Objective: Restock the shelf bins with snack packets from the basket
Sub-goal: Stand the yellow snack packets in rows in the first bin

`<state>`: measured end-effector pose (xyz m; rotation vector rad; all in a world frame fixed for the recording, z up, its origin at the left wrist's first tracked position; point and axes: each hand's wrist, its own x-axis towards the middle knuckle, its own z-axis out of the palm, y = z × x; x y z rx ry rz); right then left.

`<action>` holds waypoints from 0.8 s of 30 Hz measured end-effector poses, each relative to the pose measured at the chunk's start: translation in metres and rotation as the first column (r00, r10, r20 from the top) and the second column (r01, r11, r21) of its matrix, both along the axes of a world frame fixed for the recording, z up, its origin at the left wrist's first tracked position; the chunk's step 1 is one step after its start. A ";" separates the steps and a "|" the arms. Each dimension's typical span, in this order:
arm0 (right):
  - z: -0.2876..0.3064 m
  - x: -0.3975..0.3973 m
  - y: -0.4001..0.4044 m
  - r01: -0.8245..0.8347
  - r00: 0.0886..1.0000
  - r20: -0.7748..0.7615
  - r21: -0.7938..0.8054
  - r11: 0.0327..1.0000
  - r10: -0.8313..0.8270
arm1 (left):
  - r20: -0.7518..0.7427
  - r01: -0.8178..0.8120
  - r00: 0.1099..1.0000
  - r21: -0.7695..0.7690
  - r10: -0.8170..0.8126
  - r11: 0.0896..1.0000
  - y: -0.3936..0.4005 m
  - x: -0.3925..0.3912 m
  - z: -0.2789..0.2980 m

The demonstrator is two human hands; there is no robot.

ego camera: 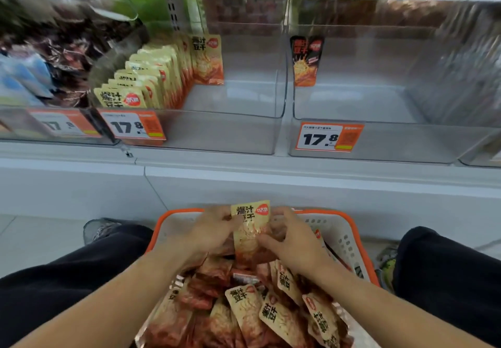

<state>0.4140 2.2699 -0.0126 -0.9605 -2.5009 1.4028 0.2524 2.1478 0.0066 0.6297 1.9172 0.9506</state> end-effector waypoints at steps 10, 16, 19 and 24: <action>0.113 -0.058 -0.003 -0.015 0.976 -0.218 0.041 0.999 0.024 | -0.247 0.118 0.968 0.268 -0.050 0.956 -0.010 -0.053 0.118; 0.196 -0.098 0.005 0.121 0.919 -0.391 0.390 0.913 0.045 | -0.620 0.014 0.676 0.551 0.398 0.834 -0.011 -0.082 0.144; 0.212 -0.135 0.026 0.171 0.897 -0.440 0.422 0.890 0.036 | -0.822 0.061 0.393 0.470 0.412 0.880 -0.014 -0.114 0.144; 0.185 -0.216 0.073 0.155 0.957 -0.291 0.487 0.859 -0.008 | -0.924 0.021 0.273 0.284 0.268 0.959 -0.022 -0.152 0.123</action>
